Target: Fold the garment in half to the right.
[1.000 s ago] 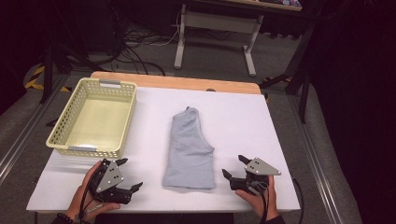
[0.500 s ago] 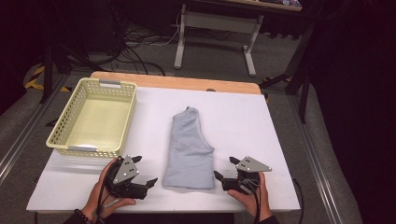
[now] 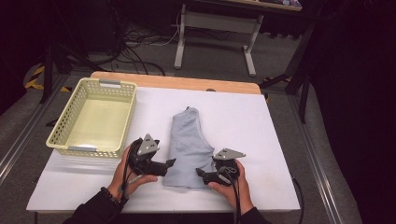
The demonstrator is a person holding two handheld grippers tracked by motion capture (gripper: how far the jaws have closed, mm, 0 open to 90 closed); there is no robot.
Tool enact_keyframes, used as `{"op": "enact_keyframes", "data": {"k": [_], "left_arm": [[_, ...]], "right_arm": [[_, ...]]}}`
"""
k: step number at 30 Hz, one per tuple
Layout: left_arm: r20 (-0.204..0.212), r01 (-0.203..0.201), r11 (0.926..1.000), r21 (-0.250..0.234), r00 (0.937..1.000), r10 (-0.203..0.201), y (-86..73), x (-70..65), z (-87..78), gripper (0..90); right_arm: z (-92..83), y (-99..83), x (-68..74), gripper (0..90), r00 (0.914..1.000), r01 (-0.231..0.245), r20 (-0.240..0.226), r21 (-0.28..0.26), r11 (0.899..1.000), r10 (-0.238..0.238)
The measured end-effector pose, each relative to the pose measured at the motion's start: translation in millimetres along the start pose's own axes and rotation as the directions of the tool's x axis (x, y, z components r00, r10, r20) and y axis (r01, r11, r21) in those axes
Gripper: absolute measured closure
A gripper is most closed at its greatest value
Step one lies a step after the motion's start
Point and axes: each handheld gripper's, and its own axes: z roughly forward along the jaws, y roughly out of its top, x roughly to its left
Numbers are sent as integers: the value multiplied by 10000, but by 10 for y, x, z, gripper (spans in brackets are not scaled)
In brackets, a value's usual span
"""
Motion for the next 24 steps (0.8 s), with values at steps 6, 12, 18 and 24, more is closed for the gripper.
{"op": "enact_keyframes", "data": {"k": [6,12,18,24], "left_arm": [[-130,623,9937,928,9980,-614,59,101,386,111],[215,1642,9743,1544,9853,-1695,-30,171,573,103],[483,1233,9765,1767,9898,-1338,-8,49,565,293],[997,1206,9774,1736,9852,-1392,-13,29,532,549]], "right_arm": [[82,52,18,102,10000,-85,-3,495,9987,86],[105,68,64,147,9995,296,-126,623,9976,-289],[103,64,107,332,9974,525,-516,339,9980,-507],[97,62,111,550,9900,562,-1305,220,9982,-529]]}}
